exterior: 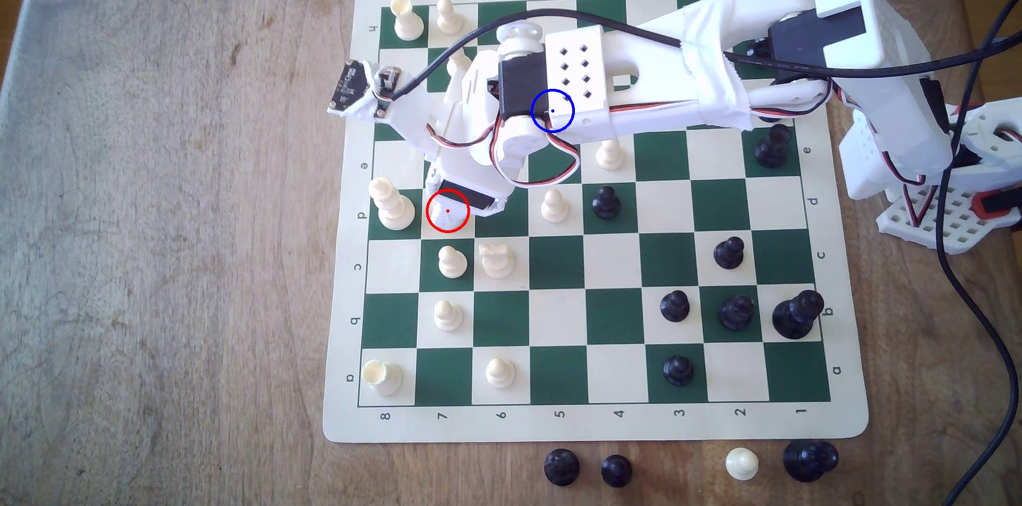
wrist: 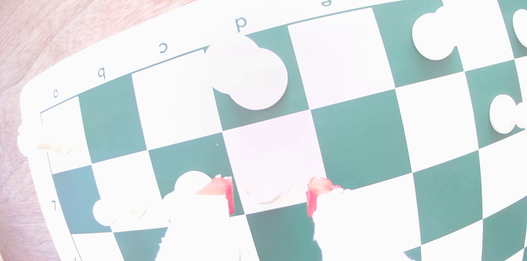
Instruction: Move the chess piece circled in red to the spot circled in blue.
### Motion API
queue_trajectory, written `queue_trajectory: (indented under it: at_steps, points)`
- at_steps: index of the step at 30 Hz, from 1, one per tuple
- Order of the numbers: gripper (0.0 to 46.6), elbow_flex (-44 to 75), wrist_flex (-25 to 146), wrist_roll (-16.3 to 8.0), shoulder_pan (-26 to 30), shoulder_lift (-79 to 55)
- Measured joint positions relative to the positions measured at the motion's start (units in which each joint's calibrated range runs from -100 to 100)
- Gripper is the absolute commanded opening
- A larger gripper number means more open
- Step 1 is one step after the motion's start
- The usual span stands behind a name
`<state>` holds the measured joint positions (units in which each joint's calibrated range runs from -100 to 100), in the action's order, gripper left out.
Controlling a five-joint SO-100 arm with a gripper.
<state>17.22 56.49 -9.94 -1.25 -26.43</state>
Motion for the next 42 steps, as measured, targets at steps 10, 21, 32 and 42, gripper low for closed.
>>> queue_trajectory:
  at_steps: [10,21,32,42]
  points:
    - [12.3,3.52,0.0,-0.78,0.0,-1.93]
    - [11.2,3.62,0.24,-1.22,0.59,-2.51]
    - [8.7,3.62,0.32,-1.17,0.59,-2.51]
    - [4.3,3.62,0.64,-1.17,0.59,-2.51]
